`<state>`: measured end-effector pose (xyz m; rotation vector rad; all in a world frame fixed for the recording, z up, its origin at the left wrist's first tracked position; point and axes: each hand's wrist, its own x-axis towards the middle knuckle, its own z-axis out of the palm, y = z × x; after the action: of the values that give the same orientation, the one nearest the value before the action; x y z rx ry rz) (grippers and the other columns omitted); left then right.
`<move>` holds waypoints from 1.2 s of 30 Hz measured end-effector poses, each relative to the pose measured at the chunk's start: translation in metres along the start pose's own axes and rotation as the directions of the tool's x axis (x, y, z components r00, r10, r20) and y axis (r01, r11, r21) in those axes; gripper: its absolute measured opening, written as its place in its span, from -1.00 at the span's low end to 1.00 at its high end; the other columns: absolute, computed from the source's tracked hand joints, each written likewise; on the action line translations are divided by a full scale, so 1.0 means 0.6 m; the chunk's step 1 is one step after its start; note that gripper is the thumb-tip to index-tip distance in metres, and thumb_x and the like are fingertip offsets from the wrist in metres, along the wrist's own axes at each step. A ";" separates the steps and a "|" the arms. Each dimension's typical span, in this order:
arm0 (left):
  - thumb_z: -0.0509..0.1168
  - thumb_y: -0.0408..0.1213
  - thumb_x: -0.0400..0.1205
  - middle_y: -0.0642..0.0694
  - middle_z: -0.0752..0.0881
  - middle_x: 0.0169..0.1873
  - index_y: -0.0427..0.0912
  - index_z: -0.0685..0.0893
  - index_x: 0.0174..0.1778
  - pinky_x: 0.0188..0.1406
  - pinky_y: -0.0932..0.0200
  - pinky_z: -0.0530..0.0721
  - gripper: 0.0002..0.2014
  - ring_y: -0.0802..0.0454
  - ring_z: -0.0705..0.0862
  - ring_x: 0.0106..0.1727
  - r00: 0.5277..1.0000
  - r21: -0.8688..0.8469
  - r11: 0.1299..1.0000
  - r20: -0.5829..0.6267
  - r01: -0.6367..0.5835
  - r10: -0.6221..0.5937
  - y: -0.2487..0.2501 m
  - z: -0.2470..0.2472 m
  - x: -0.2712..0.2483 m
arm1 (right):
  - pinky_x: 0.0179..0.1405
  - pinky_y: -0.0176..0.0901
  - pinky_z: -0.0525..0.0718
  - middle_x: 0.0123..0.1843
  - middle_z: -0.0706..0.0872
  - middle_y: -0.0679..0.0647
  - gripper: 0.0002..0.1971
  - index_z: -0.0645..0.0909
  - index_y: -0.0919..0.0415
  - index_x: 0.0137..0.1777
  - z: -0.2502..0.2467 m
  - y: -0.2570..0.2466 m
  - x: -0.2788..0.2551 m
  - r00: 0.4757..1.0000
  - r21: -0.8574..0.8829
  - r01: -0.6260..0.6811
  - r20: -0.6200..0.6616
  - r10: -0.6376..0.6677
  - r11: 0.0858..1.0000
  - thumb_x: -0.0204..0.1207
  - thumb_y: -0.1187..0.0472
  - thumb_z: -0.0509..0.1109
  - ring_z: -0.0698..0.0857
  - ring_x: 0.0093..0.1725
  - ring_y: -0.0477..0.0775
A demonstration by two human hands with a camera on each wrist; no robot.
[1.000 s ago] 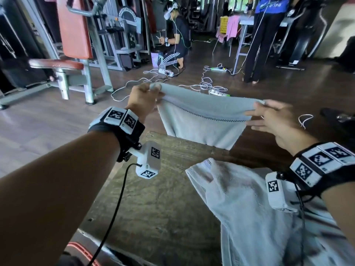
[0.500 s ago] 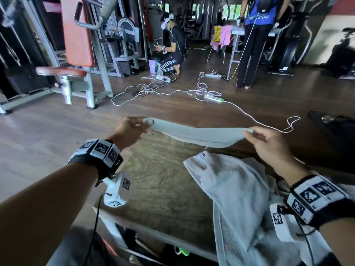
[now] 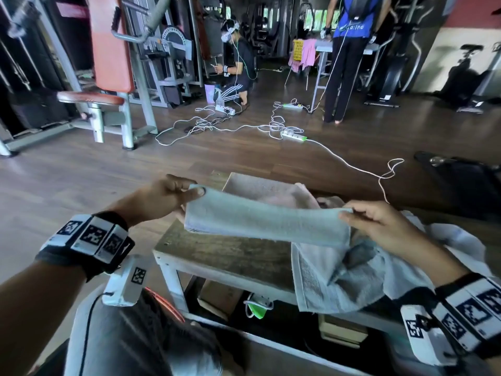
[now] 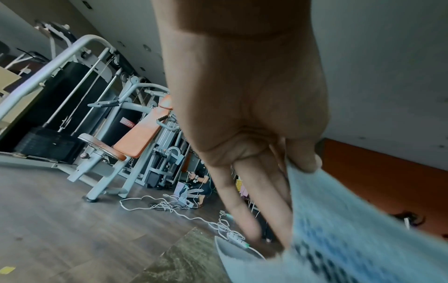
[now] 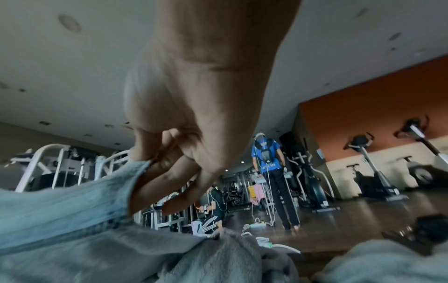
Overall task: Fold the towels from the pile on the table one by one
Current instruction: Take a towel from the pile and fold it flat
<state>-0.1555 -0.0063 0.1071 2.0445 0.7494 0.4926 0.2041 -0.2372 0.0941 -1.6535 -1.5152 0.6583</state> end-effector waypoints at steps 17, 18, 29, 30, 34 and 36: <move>0.35 -0.29 0.68 -0.01 0.74 -0.41 -0.17 0.76 -0.19 -0.30 0.09 0.71 -0.85 -0.01 0.72 -0.33 0.942 -0.213 0.971 -0.290 0.109 -0.170 -0.050 0.039 0.064 | -0.09 -0.12 0.57 -0.16 0.84 -0.03 -0.90 0.76 0.05 -0.09 -0.008 0.028 0.109 0.967 0.044 -0.063 -0.246 0.072 0.997 0.64 0.17 0.42 0.69 -0.25 -0.21; 0.37 -0.29 0.67 -0.02 0.72 -0.45 -0.16 0.76 -0.21 -0.34 0.09 0.72 -0.85 -0.01 0.70 -0.37 0.924 -0.205 0.972 -0.337 0.112 -0.177 -0.061 0.040 0.086 | -0.08 -0.04 0.62 -0.18 0.84 -0.05 -0.90 0.75 0.03 -0.10 -0.010 0.040 0.133 0.960 0.025 -0.077 -0.269 0.081 0.997 0.63 0.16 0.44 0.70 -0.27 -0.20; 0.39 -0.09 0.49 -0.09 0.73 -0.44 -0.07 0.76 -0.30 -0.12 0.09 0.77 -0.85 -0.14 0.77 -0.27 0.766 0.120 0.932 -0.610 0.341 -0.201 -0.156 0.018 0.343 | -0.47 -0.27 0.41 -0.41 0.62 0.13 -0.88 0.70 0.28 -0.22 0.012 0.133 0.430 0.914 -0.298 -0.236 -0.391 0.107 0.925 0.55 0.38 0.43 0.51 -0.42 0.02; 0.38 -0.04 0.47 -0.09 0.75 -0.39 -0.03 0.77 -0.28 -0.08 0.08 0.76 -0.84 -0.16 0.77 -0.22 0.756 0.144 0.917 -0.620 0.372 -0.210 -0.170 0.019 0.365 | -0.48 -0.23 0.35 -0.43 0.59 0.11 -0.87 0.68 0.28 -0.24 0.019 0.146 0.453 0.912 -0.349 -0.260 -0.394 0.111 0.900 0.54 0.41 0.41 0.50 -0.43 0.05; 0.39 0.03 0.52 -0.08 0.81 -0.15 0.07 0.81 -0.10 -0.05 0.11 0.70 -0.82 -0.17 0.77 -0.08 0.775 0.217 0.869 -0.578 0.445 -0.253 -0.247 0.046 0.430 | -0.26 -0.19 0.44 -0.17 0.71 0.28 -0.90 0.64 0.34 -0.21 0.058 0.196 0.518 0.925 -0.514 -0.351 -0.317 0.207 0.782 0.44 0.51 0.37 0.67 -0.14 0.27; 0.41 0.03 0.56 -0.07 0.81 -0.14 0.01 0.81 -0.11 -0.06 0.14 0.70 -0.81 -0.14 0.78 -0.09 0.842 0.300 0.864 -0.490 0.404 -0.224 -0.284 0.065 0.438 | -0.18 -0.12 0.57 -0.08 0.78 0.32 -0.94 0.70 0.41 -0.18 0.075 0.225 0.533 0.938 -0.635 -0.332 -0.143 0.315 0.698 0.45 0.47 0.40 0.74 -0.03 0.30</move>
<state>0.0069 0.2197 -0.0411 2.1239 1.5530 0.6607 0.2949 0.0875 -0.0001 -2.4978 -1.5420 0.2757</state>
